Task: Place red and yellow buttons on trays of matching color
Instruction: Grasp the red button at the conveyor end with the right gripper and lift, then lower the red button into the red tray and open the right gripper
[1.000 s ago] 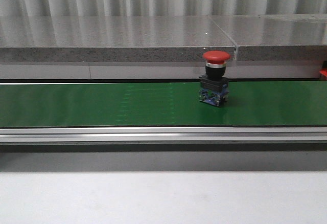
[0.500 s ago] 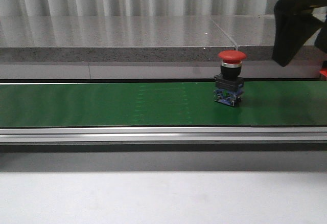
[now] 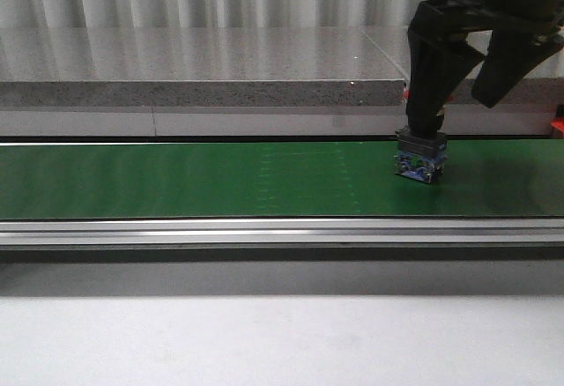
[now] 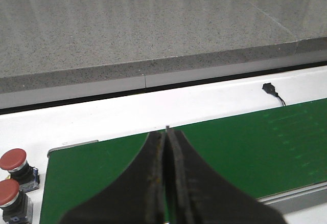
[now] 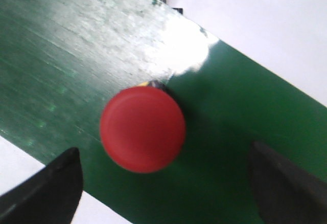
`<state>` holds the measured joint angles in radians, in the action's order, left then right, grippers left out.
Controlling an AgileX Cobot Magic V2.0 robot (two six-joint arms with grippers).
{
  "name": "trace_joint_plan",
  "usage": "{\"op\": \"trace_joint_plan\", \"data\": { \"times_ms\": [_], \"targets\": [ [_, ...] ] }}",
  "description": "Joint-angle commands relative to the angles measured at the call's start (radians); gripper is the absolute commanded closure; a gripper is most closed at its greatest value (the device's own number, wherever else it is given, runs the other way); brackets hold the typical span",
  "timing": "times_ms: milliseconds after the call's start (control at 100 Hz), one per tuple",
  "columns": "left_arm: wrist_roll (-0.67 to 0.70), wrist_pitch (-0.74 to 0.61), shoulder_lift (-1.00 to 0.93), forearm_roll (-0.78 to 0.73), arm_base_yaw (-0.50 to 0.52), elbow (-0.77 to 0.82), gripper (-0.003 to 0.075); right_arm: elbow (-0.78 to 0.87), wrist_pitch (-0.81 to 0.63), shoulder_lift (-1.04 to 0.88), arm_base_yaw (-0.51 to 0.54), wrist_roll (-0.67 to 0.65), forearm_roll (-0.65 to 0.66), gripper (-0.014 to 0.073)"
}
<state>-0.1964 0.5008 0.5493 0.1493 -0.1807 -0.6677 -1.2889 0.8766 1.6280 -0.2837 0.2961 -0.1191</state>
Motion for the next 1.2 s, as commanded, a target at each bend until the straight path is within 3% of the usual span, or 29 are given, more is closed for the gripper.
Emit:
{"op": "trace_joint_plan", "data": {
  "times_ms": [0, 110, 300, 370, 570, 740, 950, 1190],
  "targets": [
    [0.007, -0.073, 0.000, 0.017, -0.008, -0.027, 0.0741, -0.038, -0.042, -0.027, -0.002, 0.029, -0.038, -0.0050],
    [0.007, -0.073, 0.000, 0.017, -0.008, -0.027, 0.0741, -0.038, -0.030, -0.004, -0.002, 0.029, -0.028, 0.0008],
    [0.007, -0.073, 0.000, 0.017, -0.008, -0.027, 0.0741, -0.038, -0.047, 0.021, -0.002, 0.028, -0.022, 0.0373],
    [0.007, -0.073, 0.000, 0.017, -0.008, -0.027, 0.0741, -0.057, -0.038, 0.021, 0.004, 0.025, -0.022, 0.0445],
    [0.007, -0.073, 0.000, 0.017, -0.008, -0.027, 0.0741, -0.202, 0.022, 0.002, 0.096, -0.031, 0.024, 0.0452],
    [0.007, -0.073, 0.000, 0.017, -0.008, -0.027, 0.0741, -0.314, 0.052, 0.017, 0.309, -0.060, 0.028, 0.0452],
    [0.007, -0.073, 0.000, 0.017, -0.008, -0.027, 0.0741, -0.315, 0.030, 0.083, 0.590, -0.086, 0.014, 0.0452],
    [0.007, -0.073, 0.000, 0.017, -0.008, -0.027, 0.0741, -0.315, -0.039, 0.172, 0.758, -0.093, -0.098, 0.0452]
  ]
}}
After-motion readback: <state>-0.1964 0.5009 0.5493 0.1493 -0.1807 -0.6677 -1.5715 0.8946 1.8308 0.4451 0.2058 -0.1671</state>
